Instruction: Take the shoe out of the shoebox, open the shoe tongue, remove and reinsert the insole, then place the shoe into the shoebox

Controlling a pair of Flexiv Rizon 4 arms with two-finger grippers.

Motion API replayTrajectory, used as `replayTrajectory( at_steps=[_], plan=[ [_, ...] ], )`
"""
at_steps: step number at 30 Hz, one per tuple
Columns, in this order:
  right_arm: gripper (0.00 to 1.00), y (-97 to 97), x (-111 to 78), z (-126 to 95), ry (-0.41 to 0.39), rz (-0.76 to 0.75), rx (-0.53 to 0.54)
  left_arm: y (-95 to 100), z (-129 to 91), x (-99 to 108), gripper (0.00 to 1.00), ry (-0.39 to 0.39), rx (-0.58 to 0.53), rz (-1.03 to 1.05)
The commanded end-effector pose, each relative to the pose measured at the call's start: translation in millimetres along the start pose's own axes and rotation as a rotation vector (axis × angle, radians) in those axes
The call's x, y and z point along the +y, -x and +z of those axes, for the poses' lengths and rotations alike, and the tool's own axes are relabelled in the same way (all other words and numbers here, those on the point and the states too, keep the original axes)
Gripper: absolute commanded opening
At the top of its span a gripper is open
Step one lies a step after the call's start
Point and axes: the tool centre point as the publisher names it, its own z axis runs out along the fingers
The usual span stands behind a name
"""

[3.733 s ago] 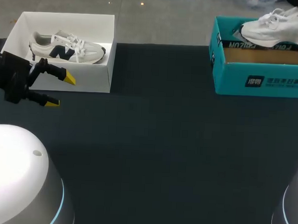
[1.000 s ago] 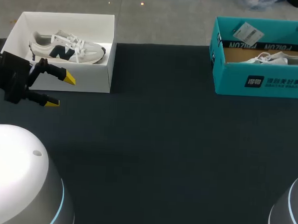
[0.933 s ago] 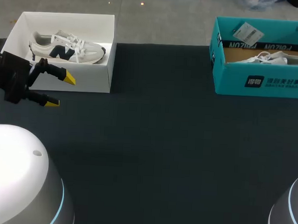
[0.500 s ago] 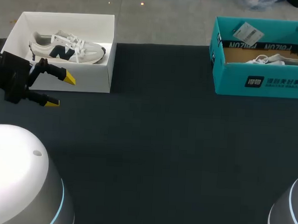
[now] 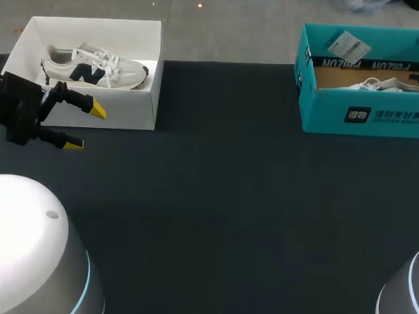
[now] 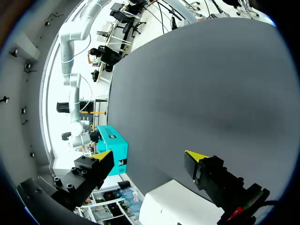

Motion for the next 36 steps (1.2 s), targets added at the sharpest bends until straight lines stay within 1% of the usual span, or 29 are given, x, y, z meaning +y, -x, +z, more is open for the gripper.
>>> replayTrajectory(
  at_steps=[1,2,3,4,5,9,17,19,21,25,33,36],
  plan=[
    [0.00,-5.4,6.0,11.5,-0.015,-0.010,-0.009,0.7,0.1,-0.3,1.00,0.001,0.005,-0.001],
    [0.00,-5.2,5.9,11.4,-0.016,-0.010,-0.008,0.7,0.1,-0.3,1.00,0.001,0.005,-0.001],
    [0.08,-4.3,5.5,10.2,-0.017,-0.010,-0.007,0.7,0.1,-0.3,1.00,0.001,0.005,-0.001],
    [0.49,-2.8,4.6,7.0,-0.020,-0.013,-0.001,0.7,0.1,-0.3,1.00,0.001,0.005,-0.001],
    [1.00,-1.5,4.1,4.0,-0.020,-0.012,0.000,0.7,0.1,-0.3,1.00,0.001,0.005,-0.001],
    [1.00,5.3,0.5,-14.2,0.000,-0.015,0.016,0.7,0.1,-0.3,1.00,0.001,0.005,-0.001],
    [1.00,22.9,-9.2,-66.5,0.057,-0.028,0.059,0.7,0.1,-0.3,1.00,0.001,0.005,-0.001],
    [1.00,26.8,-10.7,-76.5,0.069,-0.036,0.080,0.7,0.1,-0.3,1.00,0.001,0.005,-0.001],
    [1.00,30.7,-13.0,-87.0,0.063,-0.055,0.109,0.7,0.1,-0.3,1.00,0.001,0.005,-0.001],
    [1.00,37.5,-19.5,-104.4,0.086,-0.074,0.121,0.7,0.1,-0.3,1.00,0.001,0.005,-0.001],
    [1.00,46.2,-36.3,-133.7,0.042,-0.150,0.150,0.7,0.1,-0.3,1.00,0.001,0.005,-0.001],
    [1.00,48.7,-45.1,-146.4,0.057,-0.178,0.146,0.7,0.1,-0.3,1.00,0.001,0.005,-0.001]
  ],
)
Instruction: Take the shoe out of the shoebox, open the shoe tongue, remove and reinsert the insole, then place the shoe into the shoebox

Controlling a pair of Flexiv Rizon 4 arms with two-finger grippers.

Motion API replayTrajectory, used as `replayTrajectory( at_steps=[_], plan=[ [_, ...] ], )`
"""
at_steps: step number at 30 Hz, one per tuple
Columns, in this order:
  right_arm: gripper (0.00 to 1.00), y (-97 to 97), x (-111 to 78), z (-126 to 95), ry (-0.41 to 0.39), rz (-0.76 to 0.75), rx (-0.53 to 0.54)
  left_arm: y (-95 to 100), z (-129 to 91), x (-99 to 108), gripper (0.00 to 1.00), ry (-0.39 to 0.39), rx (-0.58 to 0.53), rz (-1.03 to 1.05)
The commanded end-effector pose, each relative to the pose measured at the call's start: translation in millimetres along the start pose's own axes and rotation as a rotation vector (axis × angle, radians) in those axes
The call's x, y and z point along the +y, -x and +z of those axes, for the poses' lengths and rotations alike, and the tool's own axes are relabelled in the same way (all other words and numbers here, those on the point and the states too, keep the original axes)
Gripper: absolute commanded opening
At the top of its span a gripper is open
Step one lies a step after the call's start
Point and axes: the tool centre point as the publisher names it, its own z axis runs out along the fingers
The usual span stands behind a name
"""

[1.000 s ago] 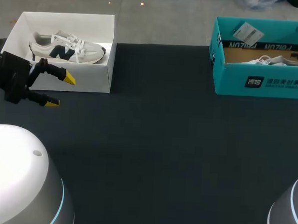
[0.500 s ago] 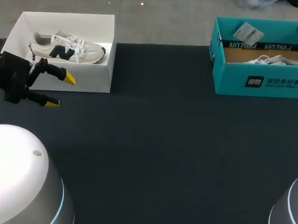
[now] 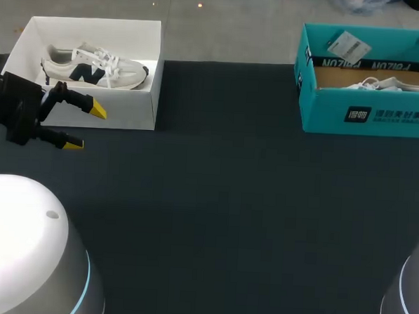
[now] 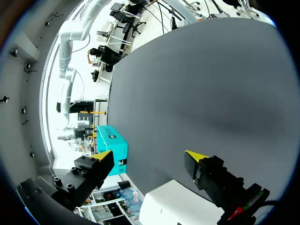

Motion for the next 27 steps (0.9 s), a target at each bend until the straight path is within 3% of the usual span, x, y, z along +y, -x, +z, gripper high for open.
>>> replayTrajectory(
  at_steps=[1,15,17,22,27],
  plan=[
    [1.00,0.3,-18.5,-21.8,0.030,-0.031,-0.007,0.7,0.1,-0.2,1.00,0.001,0.005,-0.001],
    [1.00,-2.9,-24.7,-26.1,0.026,-0.073,-0.017,0.7,0.1,-0.2,1.00,0.001,0.005,-0.001],
    [1.00,-2.9,-24.7,-26.1,0.026,-0.073,-0.017,12.4,-9.0,2.1,1.00,0.010,0.087,0.103],
    [1.00,-2.9,-24.7,-26.1,0.026,-0.073,-0.017,10.0,-28.1,37.1,1.00,0.027,0.241,0.243],
    [1.00,-2.9,-24.7,-26.1,0.026,-0.073,-0.017,-2.6,-56.1,88.3,1.00,-0.034,0.331,0.294]
  ],
)
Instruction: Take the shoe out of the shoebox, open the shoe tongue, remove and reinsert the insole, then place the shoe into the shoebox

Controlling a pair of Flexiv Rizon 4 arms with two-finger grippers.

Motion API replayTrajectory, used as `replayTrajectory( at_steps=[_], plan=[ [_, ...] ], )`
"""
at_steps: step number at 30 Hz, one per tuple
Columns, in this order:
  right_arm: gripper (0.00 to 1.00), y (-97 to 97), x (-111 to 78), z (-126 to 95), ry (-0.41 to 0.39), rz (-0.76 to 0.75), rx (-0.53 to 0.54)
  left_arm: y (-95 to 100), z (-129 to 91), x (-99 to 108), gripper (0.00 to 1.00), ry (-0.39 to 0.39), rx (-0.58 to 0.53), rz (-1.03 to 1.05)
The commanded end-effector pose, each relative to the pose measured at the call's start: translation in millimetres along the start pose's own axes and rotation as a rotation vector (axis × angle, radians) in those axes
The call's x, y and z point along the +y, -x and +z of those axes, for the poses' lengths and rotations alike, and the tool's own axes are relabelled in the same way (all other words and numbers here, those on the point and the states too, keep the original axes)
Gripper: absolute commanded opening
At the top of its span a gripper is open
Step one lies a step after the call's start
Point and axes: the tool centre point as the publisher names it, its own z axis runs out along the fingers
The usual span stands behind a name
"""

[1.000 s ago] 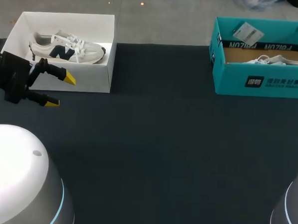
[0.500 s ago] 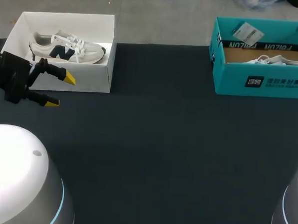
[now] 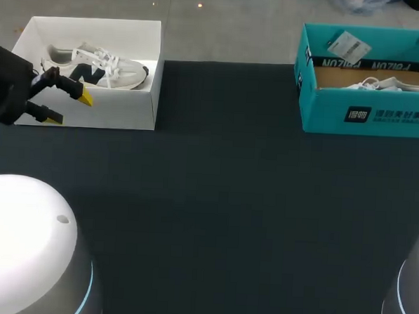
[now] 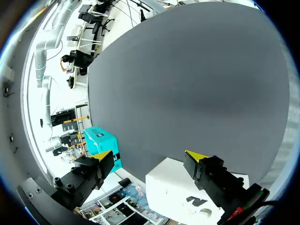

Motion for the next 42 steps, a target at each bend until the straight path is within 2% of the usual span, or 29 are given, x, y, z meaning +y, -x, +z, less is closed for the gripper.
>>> replayTrajectory(
  at_steps=[1,6,10,14,26,28,29,33,35,39,42],
  plan=[
    [1.00,-0.2,-1.5,0.1,0.004,0.001,-0.001,-20.0,-17.3,53.4,1.00,-0.112,0.138,0.074],
    [1.00,-0.2,-1.5,0.1,0.004,0.001,-0.001,-52.2,-33.3,100.2,1.00,-0.114,0.209,0.076],
    [1.00,-0.2,-1.5,0.1,0.004,0.001,-0.001,-64.3,-46.1,136.5,1.00,-0.072,0.259,0.081],
    [1.00,-0.2,-1.5,0.1,0.004,0.001,-0.001,-72.2,-52.2,167.0,1.00,-0.054,0.314,-0.046],
    [1.00,-0.2,-1.5,0.1,0.004,0.001,-0.001,-72.2,-52.2,167.0,1.00,-0.054,0.314,-0.046],
    [1.00,-0.2,-1.5,0.1,0.004,0.001,-0.001,-72.9,-44.4,159.6,1.00,-0.019,0.374,0.000],
    [1.00,-0.2,-1.5,0.1,0.004,0.001,-0.001,-75.6,-44.9,162.1,1.00,-0.028,0.328,-0.054],
    [1.00,-0.2,-1.5,0.1,0.004,0.001,-0.001,-90.7,-53.7,177.3,1.00,-0.014,0.320,-0.055],
    [1.00,-0.2,-1.5,0.1,0.004,0.001,-0.001,-104.0,-52.9,185.3,1.00,-0.002,0.357,-0.031],
    [1.00,-0.2,-1.5,0.1,0.004,0.001,-0.001,-136.2,-45.1,199.5,1.00,-0.058,0.431,-0.052],
    [1.00,-0.2,-1.5,0.1,0.004,0.001,-0.001,-152.5,-41.1,207.3,1.00,-0.063,0.468,-0.041]
  ],
)
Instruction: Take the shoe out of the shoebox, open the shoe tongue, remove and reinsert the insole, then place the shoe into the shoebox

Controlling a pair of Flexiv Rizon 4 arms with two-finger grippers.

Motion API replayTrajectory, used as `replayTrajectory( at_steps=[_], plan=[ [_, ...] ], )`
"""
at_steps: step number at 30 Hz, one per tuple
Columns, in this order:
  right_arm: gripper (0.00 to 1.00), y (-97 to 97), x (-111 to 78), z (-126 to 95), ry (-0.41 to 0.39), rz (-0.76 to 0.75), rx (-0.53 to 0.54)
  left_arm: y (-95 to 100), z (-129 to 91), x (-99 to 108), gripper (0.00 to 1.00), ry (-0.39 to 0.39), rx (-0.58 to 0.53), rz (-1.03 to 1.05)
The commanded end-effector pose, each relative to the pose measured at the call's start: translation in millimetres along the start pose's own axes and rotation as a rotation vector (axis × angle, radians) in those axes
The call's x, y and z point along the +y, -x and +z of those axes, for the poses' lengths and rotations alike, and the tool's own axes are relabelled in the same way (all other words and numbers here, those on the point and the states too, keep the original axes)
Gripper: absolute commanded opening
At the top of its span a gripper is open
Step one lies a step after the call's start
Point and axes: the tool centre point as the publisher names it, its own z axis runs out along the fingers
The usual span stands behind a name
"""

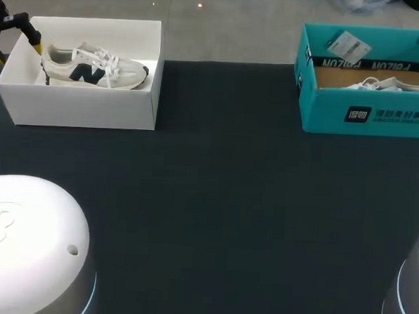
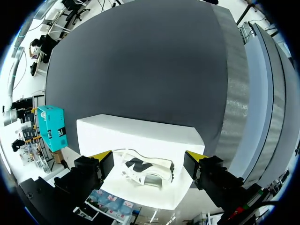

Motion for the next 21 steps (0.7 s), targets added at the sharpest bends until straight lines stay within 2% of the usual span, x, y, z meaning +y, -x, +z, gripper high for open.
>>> replayTrajectory(
  at_steps=[1,4,7,12,21],
  plan=[
    [1.00,0.1,-1.6,0.3,0.004,0.001,0.000,-9.1,15.9,26.4,1.00,-0.037,0.026,0.011],
    [1.00,0.1,-1.6,0.3,0.004,0.001,0.000,-14.9,21.8,36.4,1.00,-0.012,0.053,0.030],
    [1.00,0.1,-1.6,0.3,0.004,0.001,0.000,-18.7,28.4,48.9,1.00,-0.019,0.071,0.056],
    [1.00,0.1,-1.6,0.3,0.004,0.001,0.000,-20.0,36.5,67.5,1.00,-0.068,0.083,0.022],
    [1.00,0.1,-1.6,0.3,0.004,0.001,0.000,-20.0,36.5,67.5,1.00,-0.068,0.083,0.022]
  ],
)
